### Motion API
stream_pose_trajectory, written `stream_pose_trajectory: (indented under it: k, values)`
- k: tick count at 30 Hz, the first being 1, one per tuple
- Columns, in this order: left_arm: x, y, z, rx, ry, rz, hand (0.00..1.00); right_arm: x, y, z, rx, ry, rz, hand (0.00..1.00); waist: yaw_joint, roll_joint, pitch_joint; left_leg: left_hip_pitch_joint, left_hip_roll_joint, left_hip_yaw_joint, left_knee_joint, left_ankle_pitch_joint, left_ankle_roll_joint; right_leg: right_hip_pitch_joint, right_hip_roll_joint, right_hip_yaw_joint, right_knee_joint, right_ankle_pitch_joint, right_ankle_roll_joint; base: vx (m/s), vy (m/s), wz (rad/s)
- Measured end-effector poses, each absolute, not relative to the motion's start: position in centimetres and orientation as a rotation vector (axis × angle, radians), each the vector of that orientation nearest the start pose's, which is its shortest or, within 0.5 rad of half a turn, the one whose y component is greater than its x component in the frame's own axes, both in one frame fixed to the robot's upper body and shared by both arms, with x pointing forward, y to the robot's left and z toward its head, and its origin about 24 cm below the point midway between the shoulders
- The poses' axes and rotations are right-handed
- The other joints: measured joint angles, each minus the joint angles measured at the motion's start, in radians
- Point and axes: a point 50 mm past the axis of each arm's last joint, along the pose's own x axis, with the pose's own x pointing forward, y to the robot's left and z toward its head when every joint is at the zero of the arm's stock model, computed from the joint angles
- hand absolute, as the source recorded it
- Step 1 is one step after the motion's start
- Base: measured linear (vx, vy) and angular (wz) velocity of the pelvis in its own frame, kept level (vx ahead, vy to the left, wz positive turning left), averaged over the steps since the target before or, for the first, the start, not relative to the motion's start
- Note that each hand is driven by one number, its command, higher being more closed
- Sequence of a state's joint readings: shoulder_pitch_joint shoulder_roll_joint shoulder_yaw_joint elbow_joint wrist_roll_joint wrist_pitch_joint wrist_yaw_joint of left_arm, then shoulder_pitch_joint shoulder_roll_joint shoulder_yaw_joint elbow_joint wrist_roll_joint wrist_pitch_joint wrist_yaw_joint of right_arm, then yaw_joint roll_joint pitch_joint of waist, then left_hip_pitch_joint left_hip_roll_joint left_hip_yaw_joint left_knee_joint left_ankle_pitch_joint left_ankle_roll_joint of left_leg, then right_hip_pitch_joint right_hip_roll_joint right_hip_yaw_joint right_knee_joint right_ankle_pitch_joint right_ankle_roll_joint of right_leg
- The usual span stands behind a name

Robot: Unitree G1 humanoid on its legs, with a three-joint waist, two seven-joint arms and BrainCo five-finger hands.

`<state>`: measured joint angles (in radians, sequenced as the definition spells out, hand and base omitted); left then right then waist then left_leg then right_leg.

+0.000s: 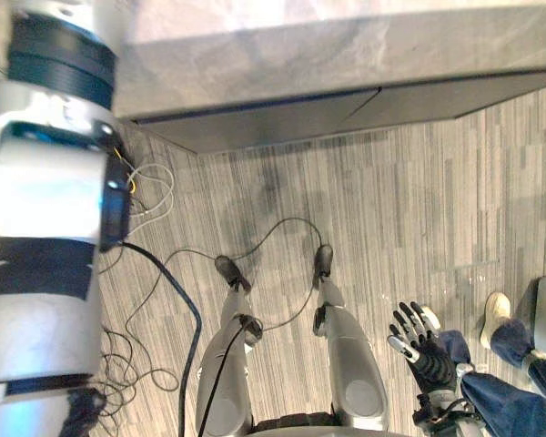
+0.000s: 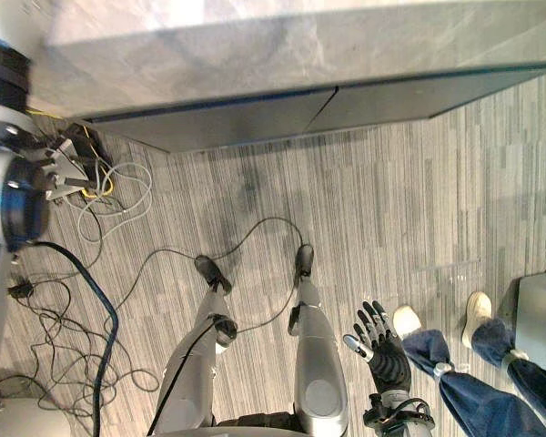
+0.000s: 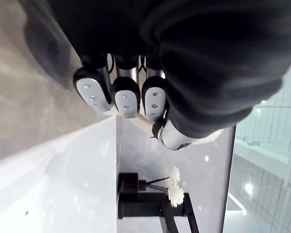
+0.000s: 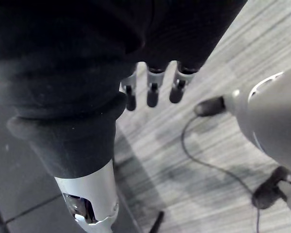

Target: Organize washtable

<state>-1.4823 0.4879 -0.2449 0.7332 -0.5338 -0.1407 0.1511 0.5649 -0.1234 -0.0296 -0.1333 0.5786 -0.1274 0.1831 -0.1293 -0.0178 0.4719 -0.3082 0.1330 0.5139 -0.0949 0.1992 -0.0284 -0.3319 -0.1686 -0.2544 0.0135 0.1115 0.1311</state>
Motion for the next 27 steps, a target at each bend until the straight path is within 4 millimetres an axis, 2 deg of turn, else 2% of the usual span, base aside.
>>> stream_pose_trajectory:
  k: [1,2,5,8,9,10,12,13,14,17,18,21,23,24,27]
  values:
    - [37.6,13.2,38.5,-0.01,-0.788,-0.113,1.0,12.9,-20.3,-1.7,0.432,0.212,-0.103,0.0,-0.003,0.018,-0.025,0.004,-0.003,-0.022,0.0,0.0,0.0,0.013,-0.002,-0.019,0.008,-0.014,-0.008,0.06,-0.022,0.38]
    - [37.8,12.8,36.9,-0.003,-0.76,-0.149,1.0,13.3,-20.3,-2.0,0.435,0.217,-0.103,0.0,-0.004,0.028,-0.03,0.02,-0.007,-0.042,0.0,0.0,0.0,0.033,-0.008,-0.031,0.017,-0.027,0.003,0.07,-0.011,0.4]
    - [37.3,13.0,30.7,-0.049,-0.681,-0.231,1.0,14.2,-19.9,-2.7,0.457,0.229,-0.107,0.0,0.007,0.055,-0.054,0.092,-0.01,-0.078,0.0,0.0,0.001,0.109,-0.014,-0.05,0.055,-0.069,0.011,0.06,-0.005,0.33]
    - [35.4,14.5,23.8,-0.1,-0.565,-0.275,1.0,14.0,-19.6,-3.7,0.475,0.271,-0.123,0.0,0.012,0.073,-0.129,0.139,-0.012,-0.12,0.0,-0.002,-0.002,0.17,-0.02,-0.079,0.086,-0.117,0.033,0.07,-0.019,0.37]
    - [34.4,15.1,21.0,-0.13,-0.502,-0.289,1.0,13.8,-19.6,-4.0,0.464,0.288,-0.125,0.0,0.028,0.078,-0.156,0.164,-0.01,-0.134,0.0,-0.01,-0.011,0.198,-0.019,-0.088,0.09,-0.131,0.036,0.09,-0.026,0.25]
    - [33.8,15.2,19.8,-0.146,-0.477,-0.298,1.0,13.7,-19.7,-4.1,0.46,0.296,-0.128,0.0,0.033,0.081,-0.171,0.176,-0.009,-0.14,-0.001,-0.016,-0.017,0.21,-0.019,-0.091,0.09,-0.139,0.04,0.08,-0.016,0.24]
    - [30.6,16.2,15.4,-0.217,-0.382,-0.31,1.0,13.6,-20.0,-4.2,0.443,0.302,-0.136,0.0,0.043,0.093,-0.231,0.204,-0.01,-0.165,-0.001,-0.033,-0.014,0.256,-0.017,-0.109,0.086,-0.148,0.041,0.06,0.011,0.23]
    - [29.7,16.5,14.5,-0.235,-0.365,-0.302,1.0,13.6,-20.0,-4.2,0.443,0.301,-0.138,0.0,0.047,0.092,-0.243,0.212,-0.011,-0.166,-0.001,-0.035,-0.015,0.266,-0.017,-0.11,0.083,-0.148,0.042,0.04,0.016,0.11]
    - [28.0,17.0,12.6,-0.278,-0.319,-0.288,1.0,13.5,-20.1,-4.3,0.434,0.304,-0.143,0.0,0.06,0.092,-0.266,0.23,-0.011,-0.168,-0.001,-0.038,-0.018,0.29,-0.016,-0.112,0.072,-0.148,0.042,0.04,0.007,0.12]
    - [24.2,17.8,8.0,-0.402,-0.175,-0.215,1.0,13.1,-20.1,-4.7,0.418,0.33,-0.148,0.0,0.066,0.089,-0.319,0.255,-0.013,-0.194,-0.003,-0.039,-0.019,0.335,-0.013,-0.136,0.052,-0.15,0.045,0.01,0.005,0.23]
    - [22.5,17.8,6.0,-0.446,-0.102,-0.177,1.0,12.9,-20.0,-5.1,0.422,0.345,-0.155,0.0,0.07,0.089,-0.334,0.263,-0.013,-0.202,-0.008,-0.04,-0.02,0.349,-0.012,-0.144,0.047,-0.154,0.048,-0.01,0.006,0.18]
    - [18.9,17.0,2.5,-0.54,0.041,-0.115,1.0,12.0,-19.7,-5.7,0.433,0.38,-0.165,0.0,0.083,0.089,-0.36,0.279,-0.012,-0.205,-0.008,-0.045,-0.027,0.371,-0.008,-0.145,0.035,-0.157,0.05,0.0,0.001,0.05]
    - [15.8,15.6,-0.1,-0.621,0.163,-0.067,1.0,10.8,-19.5,-6.4,0.42,0.432,-0.157,0.0,0.092,0.087,-0.382,0.297,-0.011,-0.206,-0.008,-0.045,-0.027,0.39,-0.007,-0.145,0.033,-0.157,0.05,0.0,0.0,0.0]
    - [15.1,15.3,-0.7,-0.638,0.19,-0.056,0.0,10.5,-19.5,-6.6,0.42,0.445,-0.157,0.0,0.091,0.087,-0.387,0.301,-0.011,-0.205,-0.008,-0.045,-0.027,0.394,-0.007,-0.145,0.032,-0.157,0.05,0.0,0.0,0.0]
    - [12.7,13.8,-4.2,-0.685,0.355,-0.029,0.0,9.0,-19.5,-7.4,0.388,0.504,-0.152,0.0,0.09,0.083,-0.408,0.333,-0.01,-0.202,-0.008,-0.045,-0.028,0.424,-0.006,-0.139,0.031,-0.157,0.049,-0.01,0.0,-0.04]
